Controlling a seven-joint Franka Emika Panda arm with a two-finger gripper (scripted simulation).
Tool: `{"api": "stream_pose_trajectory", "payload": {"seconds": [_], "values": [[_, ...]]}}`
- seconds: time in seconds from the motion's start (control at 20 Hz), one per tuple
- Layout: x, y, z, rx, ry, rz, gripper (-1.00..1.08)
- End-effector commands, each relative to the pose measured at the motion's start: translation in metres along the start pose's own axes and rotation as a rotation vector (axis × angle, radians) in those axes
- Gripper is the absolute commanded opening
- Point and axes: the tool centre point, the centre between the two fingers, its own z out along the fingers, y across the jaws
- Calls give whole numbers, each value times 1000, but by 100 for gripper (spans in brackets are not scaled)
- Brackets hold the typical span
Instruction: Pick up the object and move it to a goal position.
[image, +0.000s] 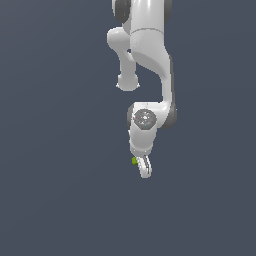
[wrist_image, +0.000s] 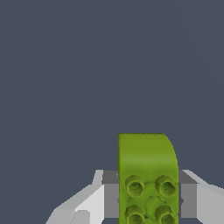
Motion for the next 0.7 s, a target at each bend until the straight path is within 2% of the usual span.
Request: {"api": "stream_pose_trajectory", "payload": {"seconds": [0.0,0.65], "values": [[13,-12,-7,0,0,0,-100],[64,-61,-31,0,0,0,-100]]}}
